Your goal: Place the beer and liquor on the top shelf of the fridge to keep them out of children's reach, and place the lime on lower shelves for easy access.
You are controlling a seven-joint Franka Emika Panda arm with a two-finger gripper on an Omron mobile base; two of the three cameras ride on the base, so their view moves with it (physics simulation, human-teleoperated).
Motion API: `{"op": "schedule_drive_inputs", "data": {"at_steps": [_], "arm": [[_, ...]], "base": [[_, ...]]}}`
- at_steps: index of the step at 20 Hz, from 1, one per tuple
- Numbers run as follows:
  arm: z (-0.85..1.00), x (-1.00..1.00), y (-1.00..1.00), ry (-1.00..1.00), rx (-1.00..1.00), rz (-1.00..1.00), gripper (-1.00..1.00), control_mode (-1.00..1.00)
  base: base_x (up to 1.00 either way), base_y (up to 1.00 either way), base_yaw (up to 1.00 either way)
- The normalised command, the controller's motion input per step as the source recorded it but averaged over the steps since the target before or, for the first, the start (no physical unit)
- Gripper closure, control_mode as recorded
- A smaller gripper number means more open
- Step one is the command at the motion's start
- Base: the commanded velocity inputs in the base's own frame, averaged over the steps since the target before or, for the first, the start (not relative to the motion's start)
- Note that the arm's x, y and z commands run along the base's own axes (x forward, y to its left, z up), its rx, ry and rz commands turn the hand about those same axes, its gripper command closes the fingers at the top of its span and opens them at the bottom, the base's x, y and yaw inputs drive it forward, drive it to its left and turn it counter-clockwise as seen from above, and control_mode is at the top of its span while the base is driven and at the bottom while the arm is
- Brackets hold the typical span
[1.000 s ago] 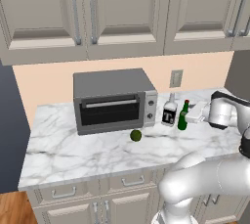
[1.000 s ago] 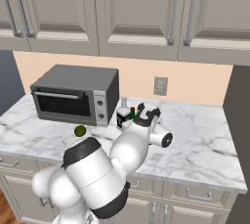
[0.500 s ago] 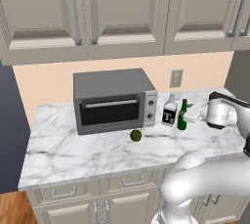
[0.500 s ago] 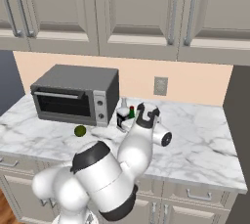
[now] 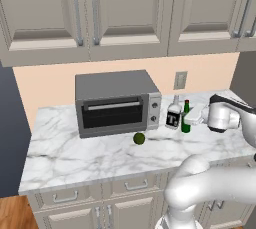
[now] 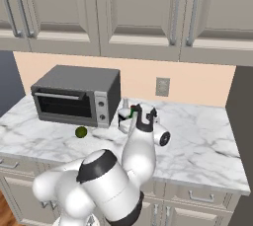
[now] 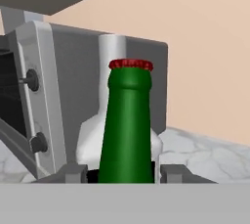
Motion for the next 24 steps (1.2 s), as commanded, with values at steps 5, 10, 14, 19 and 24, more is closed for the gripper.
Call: {"op": "schedule_drive_inputs", "data": {"at_steps": [5, 10, 14, 19, 24], "arm": [[0.0, 0.0, 0.01, 0.0, 0.0, 0.0, 1.0, -1.0], [0.08, -0.09, 0.0, 0.01, 0.0, 0.0, 1.0, -1.0], [0.79, -0.31, 0.0, 0.1, -0.03, -0.03, 1.0, -1.0], [0.99, -0.42, 0.0, 0.17, -0.08, -0.07, 1.0, -1.0], [0.78, -0.74, 0.09, 0.07, -0.05, -0.14, 1.0, -1.0]], "base": [[0.0, 0.0, 0.0], [0.0, 0.0, 0.0], [0.0, 0.0, 0.0], [0.0, 0.0, 0.0], [0.0, 0.0, 0.0]]}}
